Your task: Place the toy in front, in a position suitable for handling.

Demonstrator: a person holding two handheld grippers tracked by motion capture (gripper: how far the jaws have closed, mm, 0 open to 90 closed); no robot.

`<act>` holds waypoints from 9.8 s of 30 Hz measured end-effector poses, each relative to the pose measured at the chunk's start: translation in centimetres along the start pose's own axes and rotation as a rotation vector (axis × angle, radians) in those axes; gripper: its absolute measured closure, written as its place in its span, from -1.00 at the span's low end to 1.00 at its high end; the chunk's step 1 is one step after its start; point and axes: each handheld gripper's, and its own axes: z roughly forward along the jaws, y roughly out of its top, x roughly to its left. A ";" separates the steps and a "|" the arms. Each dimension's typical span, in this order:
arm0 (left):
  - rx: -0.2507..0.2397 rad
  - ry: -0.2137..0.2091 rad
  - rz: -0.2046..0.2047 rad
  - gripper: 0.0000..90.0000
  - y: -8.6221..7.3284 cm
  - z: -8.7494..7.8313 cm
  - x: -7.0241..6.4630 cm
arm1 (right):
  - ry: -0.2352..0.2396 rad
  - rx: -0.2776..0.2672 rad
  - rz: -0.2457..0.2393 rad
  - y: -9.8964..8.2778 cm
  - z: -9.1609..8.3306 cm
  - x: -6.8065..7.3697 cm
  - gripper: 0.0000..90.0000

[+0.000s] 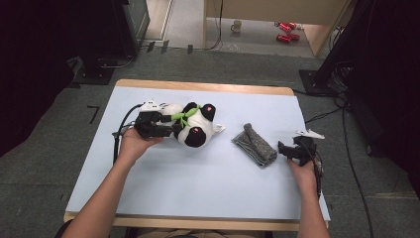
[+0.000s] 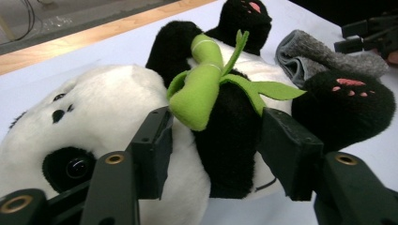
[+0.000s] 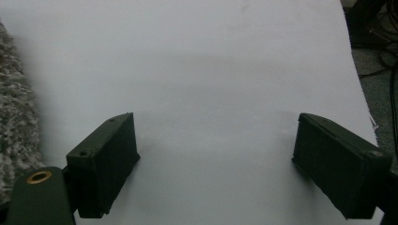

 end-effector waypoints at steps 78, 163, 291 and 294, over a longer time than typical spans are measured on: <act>-0.003 -0.031 -0.117 0.04 -2.2 -0.7 -10.9 | 0.323 0.028 -0.266 2.3 -2.0 9.6 -0.27; 0.026 -0.067 -0.112 -0.70 -7.4 -3.9 -3.4 | 0.395 0.029 -0.216 12.3 -7.7 12.8 0.67; -0.016 -0.008 -0.165 -0.09 -6.2 -2.9 -2.7 | 0.481 0.132 -0.453 16.7 -5.3 27.0 0.73; -0.018 -0.012 -0.161 -0.09 -6.1 -2.8 -2.4 | 0.518 0.126 -0.458 16.6 -5.9 27.7 0.73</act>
